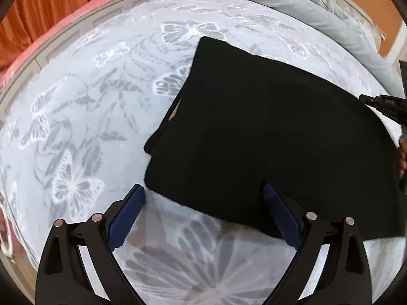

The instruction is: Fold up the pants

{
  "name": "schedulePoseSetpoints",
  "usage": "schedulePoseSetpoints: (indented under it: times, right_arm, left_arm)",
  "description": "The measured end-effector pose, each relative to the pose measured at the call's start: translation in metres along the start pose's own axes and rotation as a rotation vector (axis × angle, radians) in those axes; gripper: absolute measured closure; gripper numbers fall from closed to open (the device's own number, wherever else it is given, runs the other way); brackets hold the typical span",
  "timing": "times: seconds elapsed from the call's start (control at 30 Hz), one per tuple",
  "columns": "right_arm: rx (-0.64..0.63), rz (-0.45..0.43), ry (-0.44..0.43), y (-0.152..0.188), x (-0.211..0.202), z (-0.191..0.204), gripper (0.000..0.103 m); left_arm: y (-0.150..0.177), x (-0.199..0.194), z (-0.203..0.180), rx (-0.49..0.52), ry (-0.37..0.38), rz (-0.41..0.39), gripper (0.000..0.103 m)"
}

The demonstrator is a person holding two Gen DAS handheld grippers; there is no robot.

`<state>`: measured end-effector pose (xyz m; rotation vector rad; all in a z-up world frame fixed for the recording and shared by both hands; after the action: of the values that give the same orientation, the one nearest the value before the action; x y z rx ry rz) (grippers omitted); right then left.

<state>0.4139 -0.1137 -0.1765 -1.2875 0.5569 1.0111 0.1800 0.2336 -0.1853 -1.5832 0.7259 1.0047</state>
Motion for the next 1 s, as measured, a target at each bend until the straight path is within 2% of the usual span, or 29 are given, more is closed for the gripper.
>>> schedulePoseSetpoints:
  times: [0.07, 0.1, 0.17, 0.27, 0.33, 0.4, 0.47, 0.5, 0.57, 0.63, 0.7, 0.8, 0.87, 0.93, 1.0]
  right_arm:
    - [0.052, -0.008, 0.015, -0.006, 0.002, -0.01, 0.103]
    - [0.076, -0.049, 0.01, -0.009, -0.011, -0.011, 0.097]
    - [-0.014, -0.117, 0.026, -0.005, -0.044, 0.008, 0.093]
    - [-0.165, -0.106, 0.018, 0.03, -0.063, 0.042, 0.064]
    - [-0.205, -0.054, 0.005, 0.055, -0.059, 0.054, 0.068]
    - [-0.224, 0.016, 0.004, 0.075, -0.041, 0.06, 0.091]
    - [-0.228, 0.036, 0.038, 0.073, -0.023, 0.057, 0.095]
    - [-0.19, 0.024, 0.044, 0.062, -0.012, 0.057, 0.098]
    - [-0.105, 0.022, 0.053, 0.046, 0.009, 0.051, 0.1]
    - [-0.107, 0.0, 0.075, 0.037, 0.006, 0.059, 0.099]
    - [-0.097, -0.048, 0.013, 0.037, -0.014, 0.081, 0.092]
    - [-0.212, -0.106, -0.068, 0.061, -0.049, 0.131, 0.092]
    - [-0.302, -0.063, -0.118, 0.089, -0.05, 0.172, 0.092]
    - [-0.357, -0.013, -0.142, 0.105, -0.034, 0.202, 0.092]
    - [-0.397, 0.022, -0.127, 0.107, -0.008, 0.228, 0.092]
  left_arm:
    - [-0.003, -0.001, -0.002, -0.009, 0.004, -0.005, 0.011]
    - [-0.007, -0.003, -0.003, -0.017, 0.008, -0.02, 0.011]
    - [-0.02, -0.017, 0.004, -0.045, 0.012, -0.086, 0.011]
    - [-0.03, -0.033, 0.022, -0.097, -0.016, -0.15, 0.01]
    - [-0.029, -0.03, 0.037, -0.128, -0.035, -0.132, 0.01]
    - [-0.018, -0.024, 0.04, -0.136, -0.059, -0.079, 0.01]
    - [-0.004, -0.025, 0.046, -0.154, -0.067, -0.052, 0.01]
    - [-0.002, -0.029, 0.043, -0.174, -0.052, -0.045, 0.01]
    - [0.002, -0.033, 0.052, -0.232, -0.006, -0.044, 0.01]
    - [0.004, -0.036, 0.061, -0.264, -0.007, -0.049, 0.01]
    - [0.0, -0.037, 0.072, -0.295, -0.022, -0.067, 0.01]
    - [-0.002, -0.042, 0.079, -0.316, -0.033, -0.086, 0.01]
    - [-0.005, -0.04, 0.081, -0.315, -0.029, -0.087, 0.01]
    - [-0.005, -0.037, 0.073, -0.289, -0.024, -0.076, 0.01]
    - [-0.002, -0.034, 0.06, -0.249, 0.0, -0.055, 0.01]
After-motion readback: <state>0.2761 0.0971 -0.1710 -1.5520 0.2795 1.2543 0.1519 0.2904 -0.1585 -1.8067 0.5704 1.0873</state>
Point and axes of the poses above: each gripper's, at about its wrist camera, not at the fingertips, and x roughly the way its jaws point, z to its left, y to its underside, the point moved 10 cm from there along x, roughly the way its jaws point, and after that the axes turned 1 degree about -x, right-handed, at the moved point
